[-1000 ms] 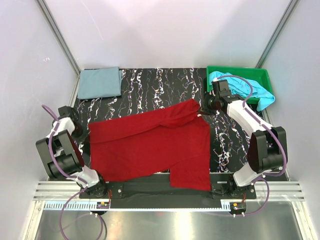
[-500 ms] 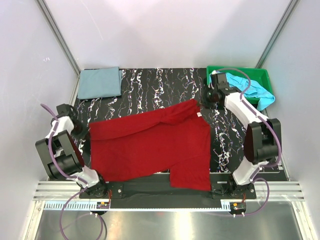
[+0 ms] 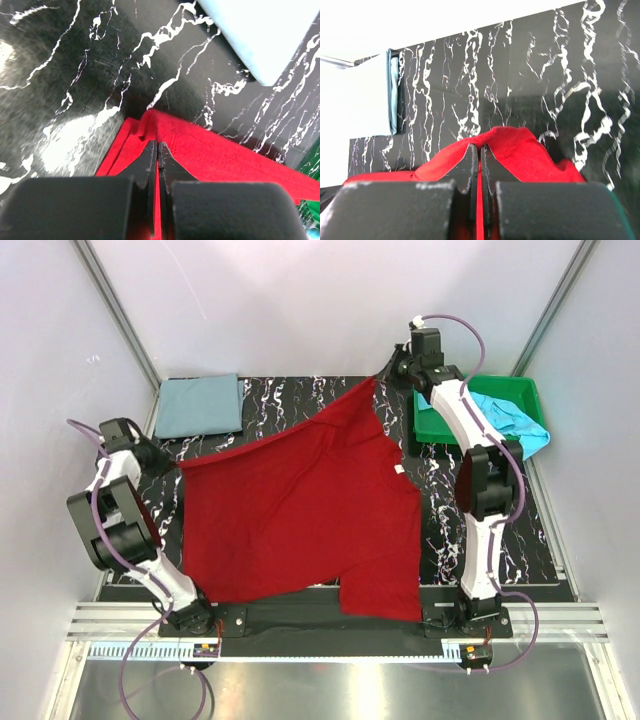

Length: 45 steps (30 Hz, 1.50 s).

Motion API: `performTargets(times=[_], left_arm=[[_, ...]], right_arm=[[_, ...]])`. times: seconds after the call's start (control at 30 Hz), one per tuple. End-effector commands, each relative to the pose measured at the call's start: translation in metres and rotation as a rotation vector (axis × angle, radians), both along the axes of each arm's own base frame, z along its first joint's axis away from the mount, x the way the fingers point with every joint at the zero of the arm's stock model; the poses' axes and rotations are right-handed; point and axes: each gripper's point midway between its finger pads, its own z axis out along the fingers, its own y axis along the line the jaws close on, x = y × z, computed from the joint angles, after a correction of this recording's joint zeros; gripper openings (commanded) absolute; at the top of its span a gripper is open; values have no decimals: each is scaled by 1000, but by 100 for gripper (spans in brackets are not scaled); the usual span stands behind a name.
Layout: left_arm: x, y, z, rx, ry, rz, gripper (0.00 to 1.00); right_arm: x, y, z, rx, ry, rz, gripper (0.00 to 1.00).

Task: Fold and stack the t-shirts
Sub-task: Fold the tshirt

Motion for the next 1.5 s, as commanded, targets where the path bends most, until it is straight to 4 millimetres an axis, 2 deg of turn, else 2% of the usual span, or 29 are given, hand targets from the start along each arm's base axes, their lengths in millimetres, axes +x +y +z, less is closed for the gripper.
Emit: performTargets(times=[0.0,0.03,0.07,0.1,0.13,0.17,0.3,0.33,0.4,0.43,0.5,0.53,0.57,0.6,0.63,0.67,0.7,0.73,0.77,0.8,0.83,0.87,0.9,0.93,1.0,1.03,1.07,1.23,1.47], left_arm=[[29,9,22,3,-110,-5,0],[32,10,19,4,-109,-10,0],[33,11,18,7,-108,-9,0],[38,14,22,15,-119,-11,0],[39,14,18,12,-110,-14,0],[40,16,19,16,-110,-13,0],[41,19,25,28,-99,-18,0],[40,18,25,27,-94,-19,0],[34,16,22,19,-72,-28,0],[32,14,23,16,-67,-32,0],[22,10,21,20,-47,-39,0],[18,9,22,24,-41,-38,0],[13,8,21,28,-29,-40,0],[5,5,21,31,-24,-42,0],[0,3,21,33,-19,-42,0],[-7,3,19,43,3,-39,0],[-16,0,19,49,10,-36,0],[-20,0,17,54,20,-33,0],[-27,1,15,63,34,-27,0],[-33,-1,11,61,47,-27,0],[-36,-2,10,61,50,-27,0],[-42,-6,5,51,67,-35,0],[-45,-7,3,46,77,-35,0],[-48,-8,2,45,84,-35,0],[-58,-9,-6,38,119,-22,0],[-62,-8,-9,42,136,-12,0],[-65,-9,-12,41,148,-8,0],[-77,-11,-22,31,195,0,0],[-92,-8,-30,34,244,28,0]], right_arm=[[23,4,13,35,-65,21,0],[27,4,16,34,-80,22,0],[31,4,9,31,-76,27,0],[33,5,8,25,-82,34,0],[35,6,12,27,-94,41,0],[37,6,6,27,-88,44,0],[34,1,7,22,-82,38,0],[31,-3,0,14,-63,28,0],[23,-8,8,14,-66,16,0],[17,-12,-2,2,-38,4,0],[8,-16,9,-3,-51,-1,0],[1,-19,-1,-11,-24,-7,0],[-5,-22,11,-6,-37,-13,0],[-10,-24,11,-5,-29,-19,0],[-19,-26,0,-6,3,-25,0],[-26,-28,11,1,-9,-31,0],[-31,-29,12,7,-2,-37,0],[-41,-28,2,8,27,-31,0],[-48,-29,11,15,17,-29,0],[-54,-28,9,20,28,-25,0],[-63,-29,-1,21,59,-21,0],[-71,-30,6,25,55,-19,0],[-79,-32,-4,17,83,-18,0],[-87,-33,-1,15,82,-18,0],[-99,-36,-10,10,112,-21,0],[-106,-36,-8,12,116,-20,0],[-113,-36,-18,15,147,-19,0],[-134,-36,-33,28,202,-8,0],[-150,-38,-47,13,246,1,0]])
